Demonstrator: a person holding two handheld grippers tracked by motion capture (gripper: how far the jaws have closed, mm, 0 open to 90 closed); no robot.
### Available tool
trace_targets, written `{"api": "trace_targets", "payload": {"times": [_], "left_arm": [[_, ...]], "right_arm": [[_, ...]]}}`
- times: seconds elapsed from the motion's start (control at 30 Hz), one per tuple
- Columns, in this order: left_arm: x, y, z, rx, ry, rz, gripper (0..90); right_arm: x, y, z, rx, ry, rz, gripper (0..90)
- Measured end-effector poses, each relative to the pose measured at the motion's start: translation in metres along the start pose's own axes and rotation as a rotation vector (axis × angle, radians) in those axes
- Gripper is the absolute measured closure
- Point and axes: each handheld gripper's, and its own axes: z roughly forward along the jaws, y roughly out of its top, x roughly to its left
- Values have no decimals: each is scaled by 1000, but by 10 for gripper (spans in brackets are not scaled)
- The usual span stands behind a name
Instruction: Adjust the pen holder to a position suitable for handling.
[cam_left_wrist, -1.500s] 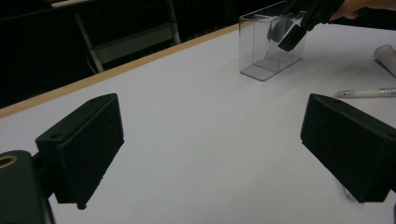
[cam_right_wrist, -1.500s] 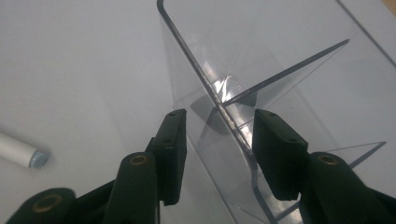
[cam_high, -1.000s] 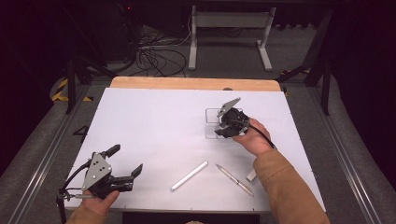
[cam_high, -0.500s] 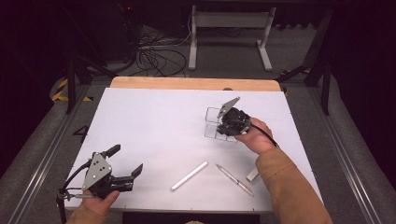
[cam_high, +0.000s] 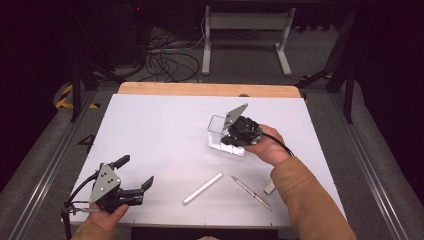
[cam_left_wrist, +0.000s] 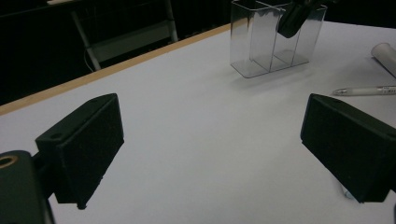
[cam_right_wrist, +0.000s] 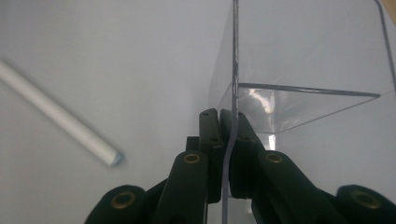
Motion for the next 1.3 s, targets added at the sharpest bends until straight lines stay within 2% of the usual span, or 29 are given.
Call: {"api": "trace_targets", "payload": {"times": [0.17, 0.23, 0.27, 0.33, 0.37, 0.4, 0.5, 0.7, 0.87, 1.3], "left_arm": [[0, 0, 0, 2, -3, 1, 68], [-1, 0, 0, 1, -4, 0, 68], [-1, 0, 1, 2, -4, 2, 68], [-1, 0, 1, 5, -8, 3, 68], [-2, -1, 1, 6, -10, 2, 68], [-2, -1, 1, 6, -10, 2, 68], [-2, -1, 1, 6, -8, 6, 68], [-2, -1, 1, 8, -9, 8, 67], [-3, -1, 1, 9, -12, 5, 68], [-3, -1, 2, 9, -12, 5, 68]], "right_arm": [[11, 16, 9, 7, 52, -65, 864], [13, 19, 11, 12, 58, -72, 864], [16, 23, 16, 8, 76, -99, 864], [18, 25, 18, 9, 83, -101, 864], [21, 28, 21, 12, 98, -125, 865], [21, 28, 21, 12, 98, -125, 865], [27, 33, 26, 6, 124, -165, 868], [31, 37, 30, 3, 141, -174, 870], [32, 38, 34, 18, 135, -171, 867], [31, 37, 35, 14, 128, -156, 850]]}}
